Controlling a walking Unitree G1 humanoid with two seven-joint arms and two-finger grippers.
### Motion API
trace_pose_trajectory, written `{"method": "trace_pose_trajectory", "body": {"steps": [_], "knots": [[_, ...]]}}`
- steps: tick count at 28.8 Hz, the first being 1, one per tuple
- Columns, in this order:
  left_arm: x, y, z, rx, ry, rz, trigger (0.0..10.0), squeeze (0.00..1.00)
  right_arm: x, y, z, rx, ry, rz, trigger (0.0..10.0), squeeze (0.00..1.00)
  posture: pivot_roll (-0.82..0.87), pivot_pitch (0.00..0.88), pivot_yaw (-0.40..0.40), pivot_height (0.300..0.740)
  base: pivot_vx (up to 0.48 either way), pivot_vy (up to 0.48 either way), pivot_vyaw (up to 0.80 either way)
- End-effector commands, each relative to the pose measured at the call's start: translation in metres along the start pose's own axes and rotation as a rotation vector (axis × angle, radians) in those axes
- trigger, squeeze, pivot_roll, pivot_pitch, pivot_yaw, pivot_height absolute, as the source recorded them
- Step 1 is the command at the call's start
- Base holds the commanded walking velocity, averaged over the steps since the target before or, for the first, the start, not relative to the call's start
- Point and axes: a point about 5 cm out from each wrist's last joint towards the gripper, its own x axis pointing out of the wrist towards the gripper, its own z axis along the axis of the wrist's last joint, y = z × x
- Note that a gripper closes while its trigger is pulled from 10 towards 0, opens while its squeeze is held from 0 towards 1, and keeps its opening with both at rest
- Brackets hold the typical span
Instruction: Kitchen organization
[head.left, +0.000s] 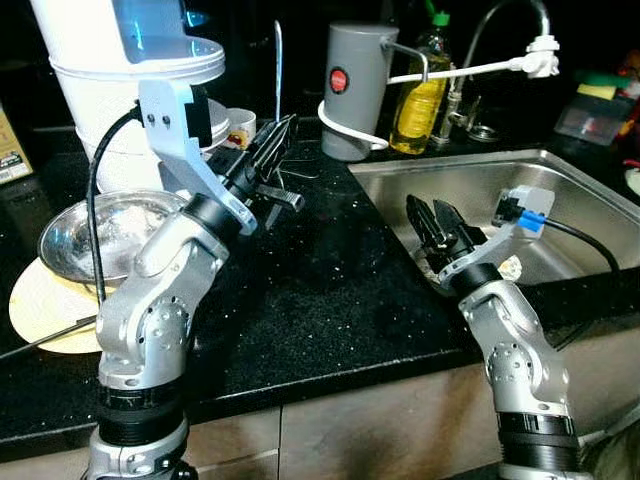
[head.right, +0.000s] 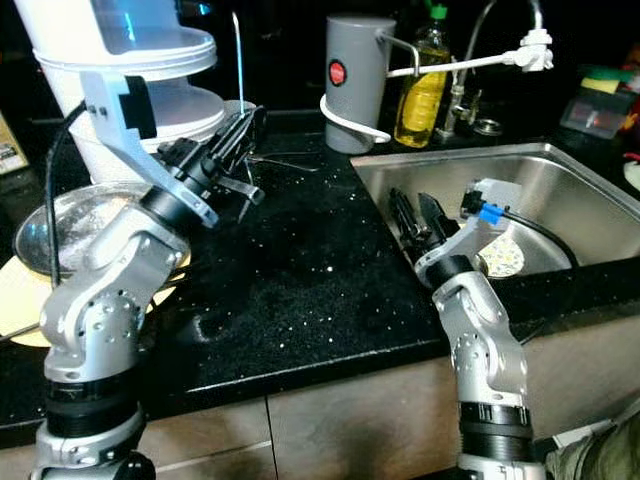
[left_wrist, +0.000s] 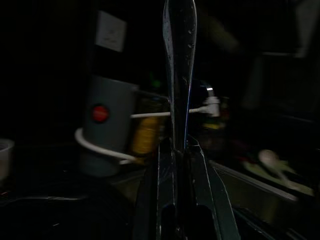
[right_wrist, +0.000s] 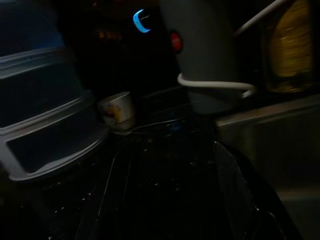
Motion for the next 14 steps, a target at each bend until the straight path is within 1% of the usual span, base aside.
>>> {"method": "trace_pose_trajectory", "body": {"steps": [1, 14], "knots": [[0.0004, -0.0035, -0.0038, 0.009, 0.011, -0.003, 10.0, 0.0, -0.0008, -0.0003, 0.0012, -0.006, -0.007, 0.003, 10.0, 0.0, -0.09, 0.0, -0.051, 0.74, 0.0, -0.45, 0.0], [0.0009, -0.0063, -0.0062, 0.015, 0.021, -0.005, 10.0, 0.0, -0.0005, 0.0032, -0.0008, 0.0, -0.004, 0.023, 10.0, 0.0, -0.09, 0.0, -0.051, 0.74, 0.0, -0.474, 0.0]]}}
